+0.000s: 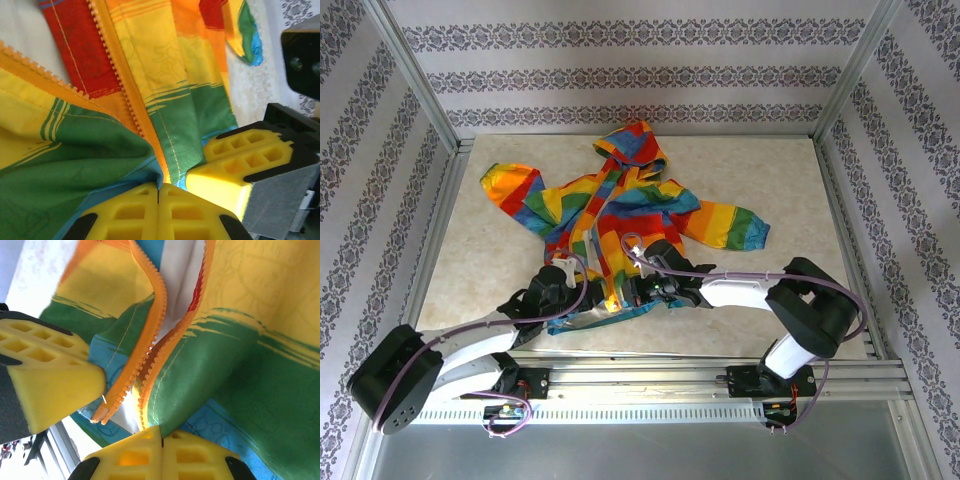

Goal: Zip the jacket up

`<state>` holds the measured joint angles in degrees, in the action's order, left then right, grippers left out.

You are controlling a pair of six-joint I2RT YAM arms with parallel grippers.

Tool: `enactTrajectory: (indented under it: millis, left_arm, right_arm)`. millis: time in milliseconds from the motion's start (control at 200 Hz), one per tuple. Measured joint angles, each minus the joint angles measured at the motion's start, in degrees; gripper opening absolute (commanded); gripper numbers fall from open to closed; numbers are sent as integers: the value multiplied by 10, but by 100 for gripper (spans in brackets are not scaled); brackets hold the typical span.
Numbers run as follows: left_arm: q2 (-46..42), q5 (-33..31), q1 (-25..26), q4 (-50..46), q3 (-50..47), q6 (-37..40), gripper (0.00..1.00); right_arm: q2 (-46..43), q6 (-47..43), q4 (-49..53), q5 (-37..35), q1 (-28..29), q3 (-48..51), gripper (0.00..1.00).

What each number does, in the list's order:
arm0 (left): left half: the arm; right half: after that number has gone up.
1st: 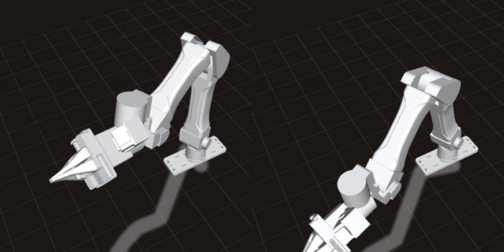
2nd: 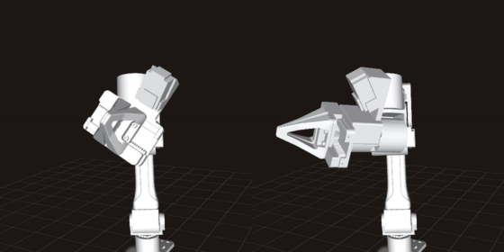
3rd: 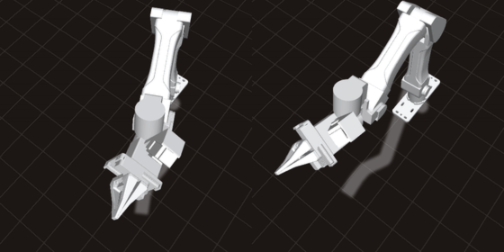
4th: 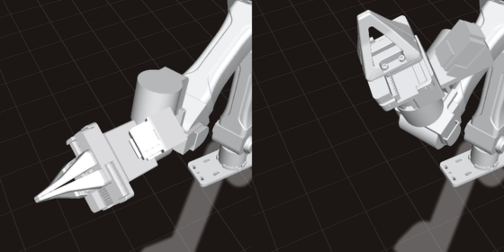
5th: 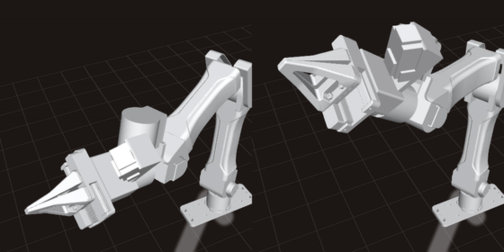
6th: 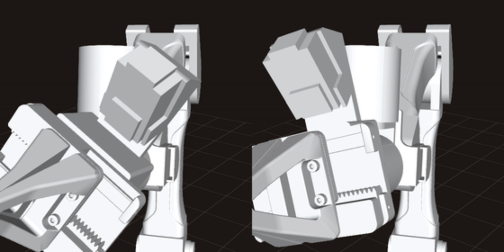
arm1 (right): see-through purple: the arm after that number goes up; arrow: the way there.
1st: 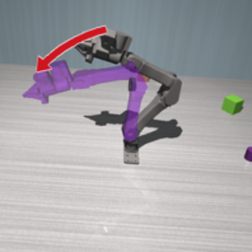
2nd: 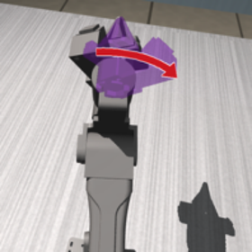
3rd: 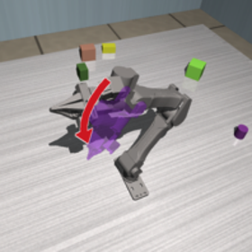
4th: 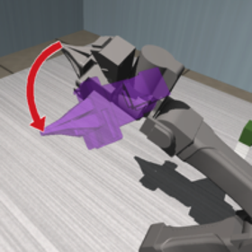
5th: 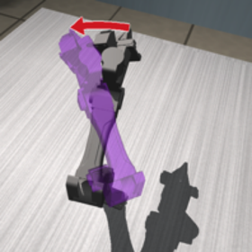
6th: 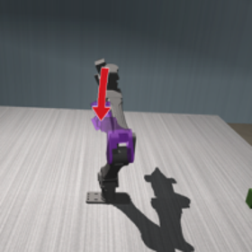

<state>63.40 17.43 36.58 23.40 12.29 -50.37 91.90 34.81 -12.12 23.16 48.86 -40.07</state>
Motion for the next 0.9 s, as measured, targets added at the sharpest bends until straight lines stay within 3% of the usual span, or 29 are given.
enactTrajectory:
  millis: [435, 899]
  left_arm:
    - [64, -38, 21, 48, -16, -21, 0]
    - [44, -53, 24, 55, -36, -26, 0]
  right_arm:
    - [5, 17, -19, 18, 0, 7, 27]
    - [28, 26, -11, 28, 0, 17, 40]
